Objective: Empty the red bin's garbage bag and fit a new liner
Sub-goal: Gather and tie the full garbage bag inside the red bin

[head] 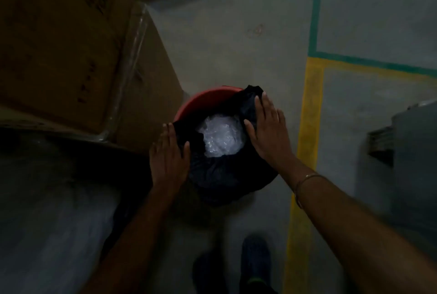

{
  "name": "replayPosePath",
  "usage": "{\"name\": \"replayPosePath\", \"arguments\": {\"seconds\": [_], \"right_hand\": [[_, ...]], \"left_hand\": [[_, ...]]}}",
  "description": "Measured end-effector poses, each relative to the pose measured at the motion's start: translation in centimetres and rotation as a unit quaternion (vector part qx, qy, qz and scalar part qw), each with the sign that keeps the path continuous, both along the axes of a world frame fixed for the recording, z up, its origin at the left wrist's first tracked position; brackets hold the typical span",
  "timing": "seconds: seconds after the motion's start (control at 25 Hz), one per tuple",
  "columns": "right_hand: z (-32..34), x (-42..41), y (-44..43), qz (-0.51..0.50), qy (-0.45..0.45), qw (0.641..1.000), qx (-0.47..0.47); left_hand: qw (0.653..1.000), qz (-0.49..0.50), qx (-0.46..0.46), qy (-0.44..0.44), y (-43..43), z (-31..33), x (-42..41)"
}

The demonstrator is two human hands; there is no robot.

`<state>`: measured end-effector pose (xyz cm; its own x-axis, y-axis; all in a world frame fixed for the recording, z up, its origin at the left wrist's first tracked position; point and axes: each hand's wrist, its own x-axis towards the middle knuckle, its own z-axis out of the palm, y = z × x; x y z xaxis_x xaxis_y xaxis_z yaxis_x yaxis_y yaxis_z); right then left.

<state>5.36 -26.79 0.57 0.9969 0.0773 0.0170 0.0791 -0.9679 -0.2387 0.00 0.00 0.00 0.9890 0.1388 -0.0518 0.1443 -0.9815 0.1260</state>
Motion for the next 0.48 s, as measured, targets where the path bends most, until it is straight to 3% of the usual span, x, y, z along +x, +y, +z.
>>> {"name": "replayPosePath", "arguments": {"seconds": [0.32,0.48], "right_hand": [[-3.6,3.6,-1.2,0.009,0.061,0.997,-0.042],[-4.7,5.5,-1.1,0.023,0.119,0.991,-0.048]], "left_hand": [[0.995,0.027,-0.038,0.084,0.7,-4.9,1.4],[0.994,0.032,0.008,0.109,1.1,-5.5,1.7]]}}
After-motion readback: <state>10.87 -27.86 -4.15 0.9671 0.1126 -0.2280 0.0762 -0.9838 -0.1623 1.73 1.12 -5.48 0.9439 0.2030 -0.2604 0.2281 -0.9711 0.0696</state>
